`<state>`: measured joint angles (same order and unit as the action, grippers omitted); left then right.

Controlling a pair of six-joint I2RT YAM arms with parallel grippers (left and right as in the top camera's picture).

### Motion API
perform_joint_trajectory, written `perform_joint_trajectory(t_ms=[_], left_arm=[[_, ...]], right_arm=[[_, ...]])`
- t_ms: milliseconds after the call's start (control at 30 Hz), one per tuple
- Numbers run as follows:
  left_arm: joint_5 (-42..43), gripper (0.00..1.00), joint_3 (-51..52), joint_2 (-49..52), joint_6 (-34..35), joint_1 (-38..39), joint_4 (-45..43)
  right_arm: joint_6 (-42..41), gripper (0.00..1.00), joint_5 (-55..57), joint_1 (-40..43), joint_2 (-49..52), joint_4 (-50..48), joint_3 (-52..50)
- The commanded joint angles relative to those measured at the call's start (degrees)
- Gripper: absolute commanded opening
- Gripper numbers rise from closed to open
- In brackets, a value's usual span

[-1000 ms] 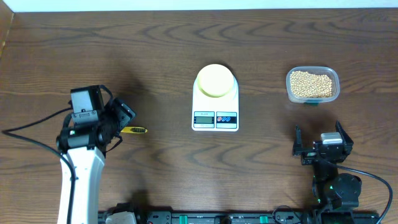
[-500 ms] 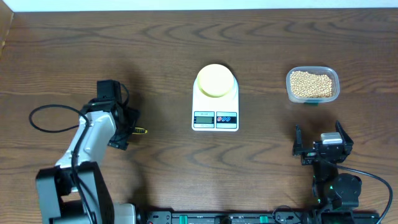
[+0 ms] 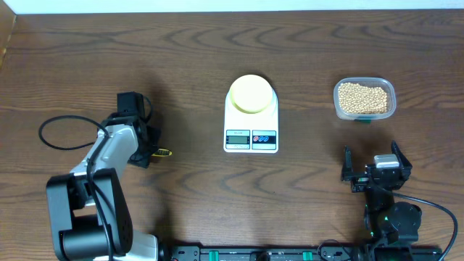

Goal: Scoop item into bowl and weigh 50g on scale
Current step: 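Lift the yellow scoop with the left gripper and carry it toward the scale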

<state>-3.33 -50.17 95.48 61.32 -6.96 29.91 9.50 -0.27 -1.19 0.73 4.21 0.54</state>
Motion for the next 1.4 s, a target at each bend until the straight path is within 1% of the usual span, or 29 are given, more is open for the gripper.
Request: perform_joint_trajectory(t_ms=[0,33,67,100,133,167,300,433,533,567,633,867,1100,1233,1333,1367], left_arm=[[-1.5,0.6,0.4,1.3,-0.4,0.0,-0.6],[-2.1,0.57,0.4,1.3,-0.4,0.0,-0.6],[-3.0,0.51,0.4,1.4,-0.4,0.0,-0.6],[-3.9,0.43,0.4,1.5,-0.5,0.0,-0.5],[-4.0,0.4,0.4,1.5,-0.5,0.0,-0.5],[-3.9,0.36,0.4,1.5,-1.0,0.0,-0.5],[-3.8,0.35,0.4,1.5,-3.2,0.0,-0.5],[-3.1,0.32,0.4,0.4,-7.4,0.0,-0.5],[-1.9,0.3,0.4,-1.5,-8.6,0.0,-0.5],[-0.1,0.25,0.4,-2.9,-10.3,0.0,-0.5],[-0.1,0.21,0.4,-4.6,-10.5,0.0,0.0],[1.7,0.2,0.4,-5.0,-10.8,0.0,0.0],[9.5,0.19,0.4,-7.7,-10.7,0.0,0.0],[17.7,0.19,0.4,-12.3,-10.8,0.0,0.0],[27.3,0.19,0.4,-17.8,-10.7,0.0,0.0],[29.2,0.19,0.4,-18.9,-10.7,0.0,0.0]], right_arm=[[-0.5,0.99,-0.1,0.1,-0.2,0.1,-0.2],[-0.5,0.99,-0.1,0.1,-0.2,0.1,-0.2],[-0.5,0.99,-0.1,0.1,-0.2,0.1,-0.2],[-0.5,0.99,-0.1,0.1,-0.2,0.1,-0.2],[-0.5,0.99,-0.1,0.1,-0.2,0.1,-0.2],[-0.5,0.99,-0.1,0.1,-0.2,0.1,-0.2],[-0.5,0.99,-0.1,0.1,-0.2,0.1,-0.2],[-0.5,0.99,-0.1,0.1,-0.2,0.1,-0.2],[-0.5,0.99,-0.1,0.1,-0.2,0.1,-0.2],[-0.5,0.99,-0.1,0.1,-0.2,0.1,-0.2],[-0.5,0.99,-0.1,0.1,-0.2,0.1,-0.2],[-0.5,0.99,-0.1,0.1,-0.2,0.1,-0.2],[-0.5,0.99,-0.1,0.1,-0.2,0.1,-0.2],[-0.5,0.99,-0.1,0.1,-0.2,0.1,-0.2],[-0.5,0.99,-0.1,0.1,-0.2,0.1,-0.2],[-0.5,0.99,-0.1,0.1,-0.2,0.1,-0.2]])
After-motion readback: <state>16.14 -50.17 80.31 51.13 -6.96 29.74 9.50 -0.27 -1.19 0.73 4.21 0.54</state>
